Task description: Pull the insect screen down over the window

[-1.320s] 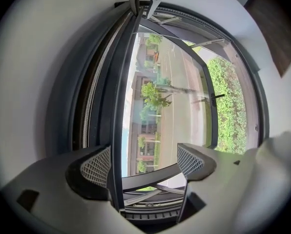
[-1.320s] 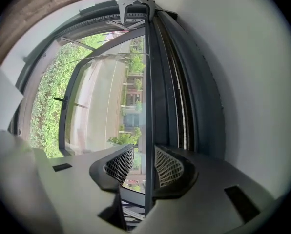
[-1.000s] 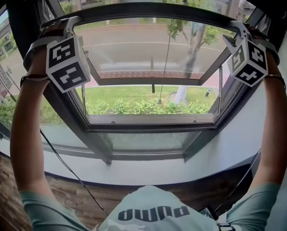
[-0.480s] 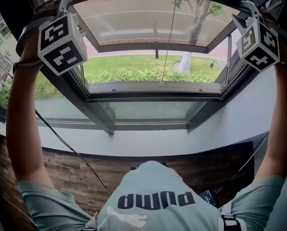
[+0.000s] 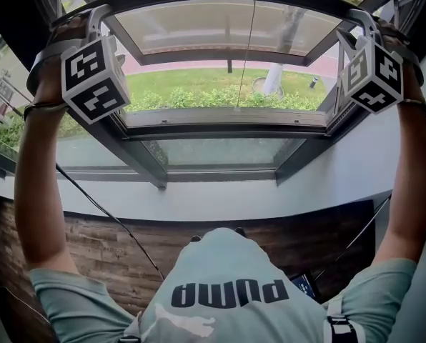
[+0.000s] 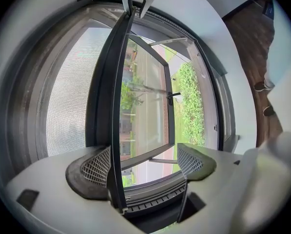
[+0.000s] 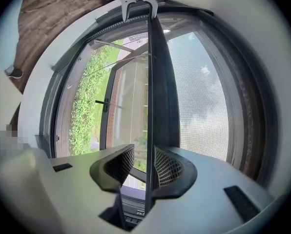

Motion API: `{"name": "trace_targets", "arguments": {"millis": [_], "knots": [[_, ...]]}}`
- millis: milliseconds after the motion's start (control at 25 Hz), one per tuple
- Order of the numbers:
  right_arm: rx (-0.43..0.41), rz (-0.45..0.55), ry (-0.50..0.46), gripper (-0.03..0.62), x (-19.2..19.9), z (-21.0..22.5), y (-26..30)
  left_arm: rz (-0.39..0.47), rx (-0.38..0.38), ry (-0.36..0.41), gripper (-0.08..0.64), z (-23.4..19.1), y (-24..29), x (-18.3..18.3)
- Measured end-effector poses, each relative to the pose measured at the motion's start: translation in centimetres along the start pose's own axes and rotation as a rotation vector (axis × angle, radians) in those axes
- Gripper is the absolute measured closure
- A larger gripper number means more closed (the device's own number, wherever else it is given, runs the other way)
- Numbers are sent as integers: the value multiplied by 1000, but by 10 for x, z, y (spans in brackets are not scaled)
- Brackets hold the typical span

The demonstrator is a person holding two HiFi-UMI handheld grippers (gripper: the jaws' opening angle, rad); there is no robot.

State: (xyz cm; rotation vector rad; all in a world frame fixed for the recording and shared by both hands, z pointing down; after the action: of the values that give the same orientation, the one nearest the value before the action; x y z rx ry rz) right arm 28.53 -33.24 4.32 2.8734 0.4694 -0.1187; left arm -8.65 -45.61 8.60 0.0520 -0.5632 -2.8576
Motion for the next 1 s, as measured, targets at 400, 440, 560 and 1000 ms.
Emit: {"name": "trace_targets", "arguments": {"millis": [400, 440, 560, 1000], "knots": [[-101, -6, -33, 463, -2, -44, 12, -14, 82, 15, 146, 44, 17, -2], [-116, -8, -45, 463, -4, -53, 15, -15, 97, 20, 146, 53, 21, -1], [-146, -9, -60, 463, -7, -76, 23, -11, 121, 21, 146, 76, 30, 0], [-202, -6, -65, 463, -12, -133, 34, -11, 152, 31, 146, 129, 52, 0]]}}
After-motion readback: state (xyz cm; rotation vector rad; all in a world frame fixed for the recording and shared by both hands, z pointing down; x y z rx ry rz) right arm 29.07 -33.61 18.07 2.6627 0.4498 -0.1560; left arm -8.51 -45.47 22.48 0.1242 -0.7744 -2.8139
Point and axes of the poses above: the fingertips, and each gripper's own axes: y forward along the fingers, z to its right, x out of its underside, the point moved 4 cm from there along -y, backward along the fingers, and after that the axes turned 3 degrees about -y, right-handed, at the moved point
